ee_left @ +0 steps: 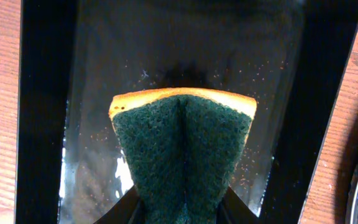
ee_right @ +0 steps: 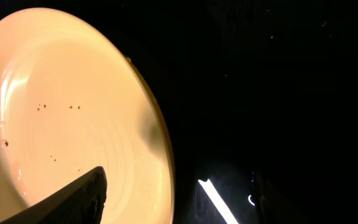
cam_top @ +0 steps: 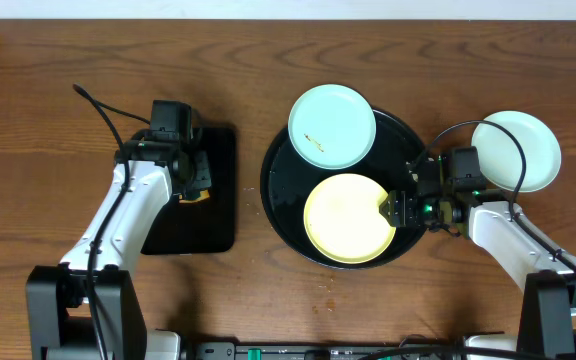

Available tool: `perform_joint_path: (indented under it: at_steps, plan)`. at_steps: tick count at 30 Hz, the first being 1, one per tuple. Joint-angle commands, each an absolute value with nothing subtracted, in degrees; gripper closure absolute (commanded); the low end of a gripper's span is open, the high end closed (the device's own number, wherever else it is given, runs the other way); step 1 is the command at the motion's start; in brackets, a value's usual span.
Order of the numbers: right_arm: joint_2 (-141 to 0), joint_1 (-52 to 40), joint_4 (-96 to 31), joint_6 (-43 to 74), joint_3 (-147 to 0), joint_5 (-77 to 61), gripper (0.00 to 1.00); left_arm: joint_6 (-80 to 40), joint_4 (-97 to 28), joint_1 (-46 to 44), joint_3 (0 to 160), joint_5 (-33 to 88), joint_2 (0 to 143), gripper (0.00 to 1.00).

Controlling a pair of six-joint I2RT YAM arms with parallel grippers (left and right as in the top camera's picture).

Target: Clean dirty plates on tray and stack at the side

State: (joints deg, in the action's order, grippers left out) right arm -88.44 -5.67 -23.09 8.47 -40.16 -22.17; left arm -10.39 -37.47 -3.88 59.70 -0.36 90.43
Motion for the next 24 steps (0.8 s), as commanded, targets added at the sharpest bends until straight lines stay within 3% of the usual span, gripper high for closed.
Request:
perform_joint_path:
  at_steps: [1,10,24]
  plan:
    - [-88.84,-5.34,-23.62,8.05,-40.36,-22.76,0.27,-9.69,-38.20,-3.49,61.98,-0.67,90.24,0.72]
    - [-88.84,-5.34,-23.59,8.05,-40.34,-22.74,0.29,-14.28,-42.87,-8.14,71.99,17.52,90.21,0.75]
    - [-88.84,-5.34,-23.83,8.05,-40.34,-22.74,0.30,-26.81,-31.07,-36.34,71.85,16.21,90.76,0.76]
